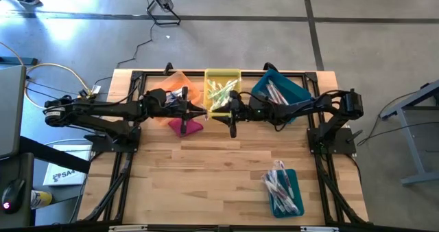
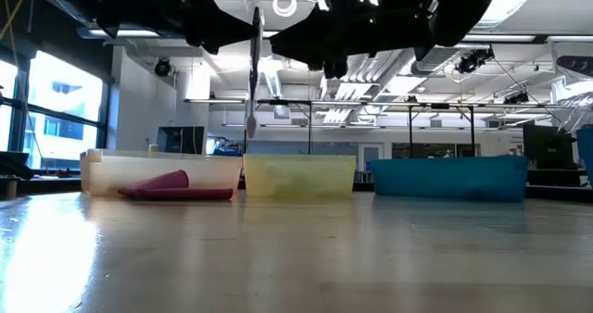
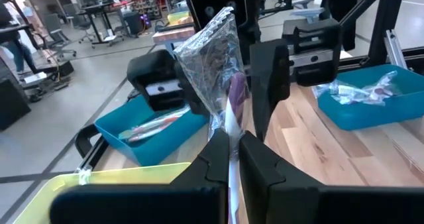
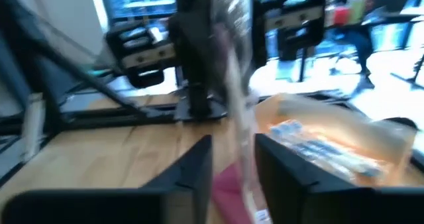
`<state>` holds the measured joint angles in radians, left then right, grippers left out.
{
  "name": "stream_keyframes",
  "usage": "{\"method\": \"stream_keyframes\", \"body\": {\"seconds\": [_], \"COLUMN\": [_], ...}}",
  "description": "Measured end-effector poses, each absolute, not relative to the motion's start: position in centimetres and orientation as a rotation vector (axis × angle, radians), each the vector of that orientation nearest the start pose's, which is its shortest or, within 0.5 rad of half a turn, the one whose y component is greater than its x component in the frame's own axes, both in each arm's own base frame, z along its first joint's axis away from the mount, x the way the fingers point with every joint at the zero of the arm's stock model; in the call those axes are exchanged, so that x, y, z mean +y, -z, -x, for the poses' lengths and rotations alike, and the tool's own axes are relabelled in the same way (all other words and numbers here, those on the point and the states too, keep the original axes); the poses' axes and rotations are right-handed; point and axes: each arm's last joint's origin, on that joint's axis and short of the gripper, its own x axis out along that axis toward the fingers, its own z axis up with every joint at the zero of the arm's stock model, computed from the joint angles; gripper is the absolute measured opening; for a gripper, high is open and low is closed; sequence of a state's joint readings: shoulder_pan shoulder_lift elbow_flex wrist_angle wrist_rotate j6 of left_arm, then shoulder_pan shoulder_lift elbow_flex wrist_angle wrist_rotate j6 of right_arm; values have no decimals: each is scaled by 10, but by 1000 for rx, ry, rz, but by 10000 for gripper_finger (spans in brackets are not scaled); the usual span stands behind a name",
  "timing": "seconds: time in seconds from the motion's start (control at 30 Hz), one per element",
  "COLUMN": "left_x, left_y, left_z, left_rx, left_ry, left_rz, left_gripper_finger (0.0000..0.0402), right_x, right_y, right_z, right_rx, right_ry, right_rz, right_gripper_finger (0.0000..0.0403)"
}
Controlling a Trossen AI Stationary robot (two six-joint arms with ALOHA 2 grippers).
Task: Pick & Place Toothbrushes
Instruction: Put the purple toothbrush into the bottom blue bin
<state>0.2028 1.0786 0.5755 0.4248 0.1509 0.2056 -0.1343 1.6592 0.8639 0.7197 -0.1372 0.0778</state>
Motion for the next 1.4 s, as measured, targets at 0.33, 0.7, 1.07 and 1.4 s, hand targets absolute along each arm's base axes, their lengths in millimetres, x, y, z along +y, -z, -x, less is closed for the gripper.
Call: {"method": "stream_keyframes", "body": {"seconds": [0.33,0.7,1.07,1.4], "left_x": [43,43,43,43], "left_y": [-263,-268,-261,-263], "left_z": [-231,-231,-240,-241], "left_rx": [82,28,31,9], "left_ry": [-44,-50,-24,-24], "left_rz": [-192,-202,-200,-204], "left_gripper_finger": [7,7,7,7], "right_x": [-38,-36,-35,-35], "right_y": [-230,-232,-230,-229], "right_z": [-352,-360,-377,-377], "right_rx": [40,38,25,29], "right_ry": [37,19,15,22], "right_rz": [-57,-59,-25,-28], "right_gripper_finger": [214,212,210,92]}}
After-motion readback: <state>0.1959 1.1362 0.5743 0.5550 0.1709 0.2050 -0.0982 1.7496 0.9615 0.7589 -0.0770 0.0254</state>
